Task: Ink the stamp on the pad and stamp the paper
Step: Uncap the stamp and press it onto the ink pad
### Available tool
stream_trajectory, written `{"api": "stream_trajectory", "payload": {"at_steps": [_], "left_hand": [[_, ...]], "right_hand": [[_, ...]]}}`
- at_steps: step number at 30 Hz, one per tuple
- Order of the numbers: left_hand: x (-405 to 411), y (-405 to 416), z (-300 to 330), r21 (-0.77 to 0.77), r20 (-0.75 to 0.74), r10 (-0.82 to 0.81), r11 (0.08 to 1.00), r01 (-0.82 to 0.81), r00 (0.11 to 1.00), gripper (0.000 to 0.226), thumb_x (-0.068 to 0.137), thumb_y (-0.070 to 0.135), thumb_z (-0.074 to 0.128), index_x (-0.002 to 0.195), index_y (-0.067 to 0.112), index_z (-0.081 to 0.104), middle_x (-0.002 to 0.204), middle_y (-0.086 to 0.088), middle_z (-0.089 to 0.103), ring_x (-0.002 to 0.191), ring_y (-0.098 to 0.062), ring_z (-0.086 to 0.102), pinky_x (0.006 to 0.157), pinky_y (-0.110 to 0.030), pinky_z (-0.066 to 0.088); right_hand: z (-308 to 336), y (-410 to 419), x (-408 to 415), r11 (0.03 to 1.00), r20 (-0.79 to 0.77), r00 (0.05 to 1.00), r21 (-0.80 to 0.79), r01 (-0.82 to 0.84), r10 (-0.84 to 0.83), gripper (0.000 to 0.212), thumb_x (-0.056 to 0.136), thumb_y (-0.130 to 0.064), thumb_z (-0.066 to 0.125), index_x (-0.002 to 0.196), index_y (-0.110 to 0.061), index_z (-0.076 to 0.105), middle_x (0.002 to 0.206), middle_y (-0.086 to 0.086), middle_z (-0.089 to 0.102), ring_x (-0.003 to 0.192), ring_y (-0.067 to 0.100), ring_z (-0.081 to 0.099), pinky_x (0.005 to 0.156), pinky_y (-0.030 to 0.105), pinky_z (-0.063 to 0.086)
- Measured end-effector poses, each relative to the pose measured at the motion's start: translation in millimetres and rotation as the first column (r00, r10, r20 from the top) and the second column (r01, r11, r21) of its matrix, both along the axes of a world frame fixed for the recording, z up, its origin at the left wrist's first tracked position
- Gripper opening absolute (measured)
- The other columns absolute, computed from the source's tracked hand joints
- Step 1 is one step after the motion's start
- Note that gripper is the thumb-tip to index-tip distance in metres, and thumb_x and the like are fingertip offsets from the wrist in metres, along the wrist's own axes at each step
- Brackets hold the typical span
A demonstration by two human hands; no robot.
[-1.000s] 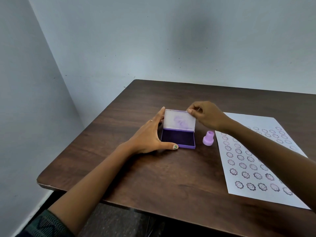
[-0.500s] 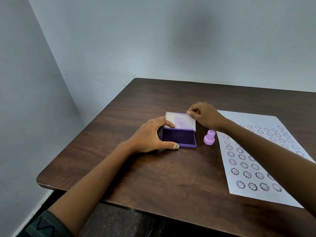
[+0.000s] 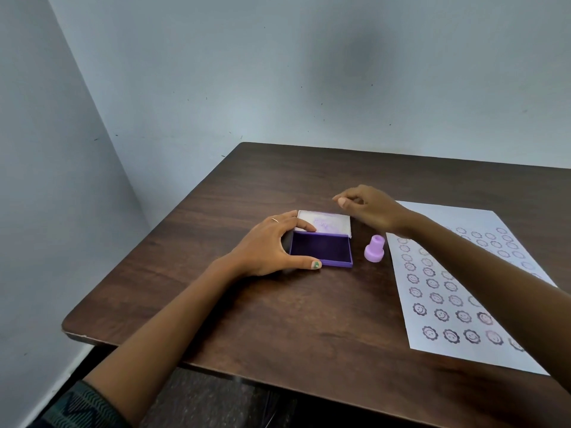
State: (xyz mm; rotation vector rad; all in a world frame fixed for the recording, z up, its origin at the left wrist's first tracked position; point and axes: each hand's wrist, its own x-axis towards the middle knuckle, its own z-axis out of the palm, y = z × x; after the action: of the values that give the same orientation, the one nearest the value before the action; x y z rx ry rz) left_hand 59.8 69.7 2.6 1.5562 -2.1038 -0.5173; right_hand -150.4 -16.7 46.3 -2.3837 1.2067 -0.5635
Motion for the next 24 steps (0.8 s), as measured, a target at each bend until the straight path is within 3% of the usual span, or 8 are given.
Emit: {"api": "stream_trajectory", "payload": {"at_steps": [4,8,10,14,17,19,21,24], "left_hand": [[-0.4,0.0,-0.6,-0.011,-0.007,-0.003,1.000,0.003,1.000,0.061,0.065,0.062,0.073,0.120,0.043,0.053,0.150,0.010,0.036,0.135,-0.009,0.032,0.103,-0.027,0.028],[-0.8,0.4,-0.8,-0.024,-0.024,-0.003,1.000,0.002,1.000,0.061,0.064,0.061,0.074,0.119,0.044,0.054,0.148,0.013,0.037,0.133,-0.004,0.031,0.101,-0.022,0.025],[-0.9,0.8,-0.5,-0.027,-0.022,-0.008,1.000,0.008,1.000,0.061,0.064,0.062,0.073,0.119,0.044,0.053,0.149,0.013,0.037,0.130,0.001,0.029,0.100,-0.021,0.024],[-2.6,3.2,0.5,-0.029,-0.027,0.015,0.999,-0.016,1.000,0.071,0.061,0.068,0.071,0.125,0.048,0.047,0.152,0.011,0.033,0.137,-0.005,0.027,0.103,-0.024,0.023],[-6.4,4.6,4.8,-0.112,-0.064,0.075,0.990,-0.081,0.995,0.067,0.066,0.067,0.067,0.126,0.043,0.048,0.147,0.014,0.040,0.133,-0.008,0.034,0.105,-0.030,0.023],[-15.5,5.2,10.8,-0.233,-0.071,0.088,0.967,-0.102,0.994,0.057,0.070,0.064,0.065,0.120,0.039,0.055,0.135,0.019,0.050,0.124,-0.003,0.042,0.105,-0.030,0.025],[-33.5,5.3,19.5,-0.331,-0.112,0.041,0.941,-0.076,0.993,0.048,0.073,0.062,0.065,0.112,0.035,0.062,0.119,0.022,0.061,0.110,0.001,0.053,0.103,-0.032,0.036],[-70.8,3.2,30.6,-0.351,-0.114,-0.080,0.936,0.035,0.990,0.042,0.075,0.058,0.068,0.107,0.030,0.066,0.105,0.017,0.070,0.097,-0.001,0.062,0.095,-0.037,0.043]], "right_hand": [[14.3,12.9,-19.4,0.999,0.036,0.999,0.026,-0.039,0.038,0.030,0.091,-0.031,0.049,0.106,-0.011,0.064,0.110,0.006,0.066,0.091,0.014,0.058,0.074,0.027,0.045],[23.5,37.8,-40.8,0.994,-0.001,0.999,0.101,-0.048,0.049,0.037,0.072,-0.055,0.057,0.091,-0.026,0.068,0.089,-0.010,0.068,0.078,0.004,0.059,0.062,0.019,0.040],[16.7,47.2,-48.9,0.998,-0.059,0.998,0.049,-0.030,0.033,0.030,0.069,-0.052,0.065,0.089,-0.029,0.067,0.086,-0.013,0.066,0.074,0.003,0.056,0.060,0.017,0.037],[-1.9,57.6,-59.0,0.998,-0.055,0.998,-0.058,-0.015,0.012,0.019,0.074,-0.033,0.071,0.090,-0.023,0.069,0.082,-0.010,0.064,0.071,0.002,0.054,0.058,0.004,0.039],[-4.8,60.2,-63.3,0.997,0.081,0.996,-0.069,0.042,-0.037,0.013,0.073,-0.032,0.071,0.081,-0.022,0.068,0.077,-0.008,0.066,0.066,0.007,0.057,0.055,0.006,0.042],[-5.7,61.4,-65.8,0.995,0.266,0.960,-0.019,0.095,-0.087,0.017,0.071,-0.037,0.070,0.076,-0.020,0.068,0.070,-0.005,0.068,0.059,0.010,0.059,0.050,0.007,0.043],[-7.3,63.9,-68.5,0.992,0.461,0.879,0.081,0.099,-0.126,0.024,0.070,-0.041,0.067,0.076,-0.018,0.068,0.062,-0.004,0.067,0.052,0.008,0.059,0.046,0.010,0.045],[-11.3,66.1,-73.5,0.972,0.644,0.747,0.233,0.011,-0.163,0.023,0.075,-0.038,0.064,0.076,-0.015,0.067,0.057,0.001,0.065,0.050,0.011,0.055,0.046,0.017,0.046]]}}
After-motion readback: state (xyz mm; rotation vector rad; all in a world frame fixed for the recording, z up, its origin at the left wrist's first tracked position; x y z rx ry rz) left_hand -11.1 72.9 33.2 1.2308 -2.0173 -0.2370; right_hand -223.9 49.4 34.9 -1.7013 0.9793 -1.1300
